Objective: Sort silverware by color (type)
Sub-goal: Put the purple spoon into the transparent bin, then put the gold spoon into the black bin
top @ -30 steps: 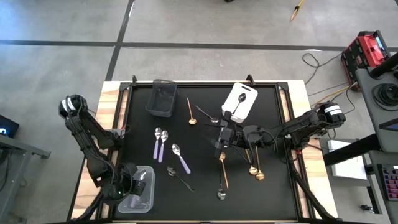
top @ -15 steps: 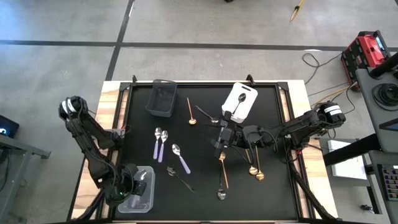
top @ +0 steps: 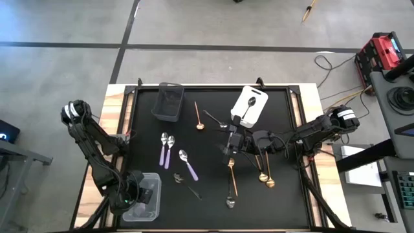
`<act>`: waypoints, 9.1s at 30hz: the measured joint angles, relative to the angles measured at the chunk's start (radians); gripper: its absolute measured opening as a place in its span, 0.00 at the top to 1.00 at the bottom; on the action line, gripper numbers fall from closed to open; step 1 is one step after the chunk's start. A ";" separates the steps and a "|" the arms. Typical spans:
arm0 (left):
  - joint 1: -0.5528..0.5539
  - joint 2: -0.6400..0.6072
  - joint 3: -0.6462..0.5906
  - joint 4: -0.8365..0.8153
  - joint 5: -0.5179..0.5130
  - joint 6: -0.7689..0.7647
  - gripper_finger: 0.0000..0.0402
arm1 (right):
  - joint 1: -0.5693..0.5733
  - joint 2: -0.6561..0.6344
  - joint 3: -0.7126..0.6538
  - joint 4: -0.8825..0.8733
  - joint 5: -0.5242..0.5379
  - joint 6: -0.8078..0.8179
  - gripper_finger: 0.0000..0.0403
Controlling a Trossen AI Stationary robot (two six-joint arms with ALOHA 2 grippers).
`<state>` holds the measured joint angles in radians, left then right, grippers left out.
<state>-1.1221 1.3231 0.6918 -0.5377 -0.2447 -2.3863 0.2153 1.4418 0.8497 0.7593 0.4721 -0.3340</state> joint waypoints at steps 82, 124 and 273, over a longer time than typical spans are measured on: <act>0.988 -0.404 0.218 -0.002 0.107 2.422 1.00 | -0.032 0.094 0.385 -1.211 -0.275 1.210 0.50; 1.044 -0.538 0.064 0.272 0.288 2.508 1.00 | 0.145 0.522 0.690 -1.824 -0.454 1.723 0.50; 1.043 -0.067 0.064 0.959 0.071 2.332 0.60 | 0.124 0.240 0.517 -0.771 0.581 0.492 0.97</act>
<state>-0.0795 1.2564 0.7563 0.4213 -0.1738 -0.0540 0.3397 1.6814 1.3663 -0.0120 1.0529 0.1581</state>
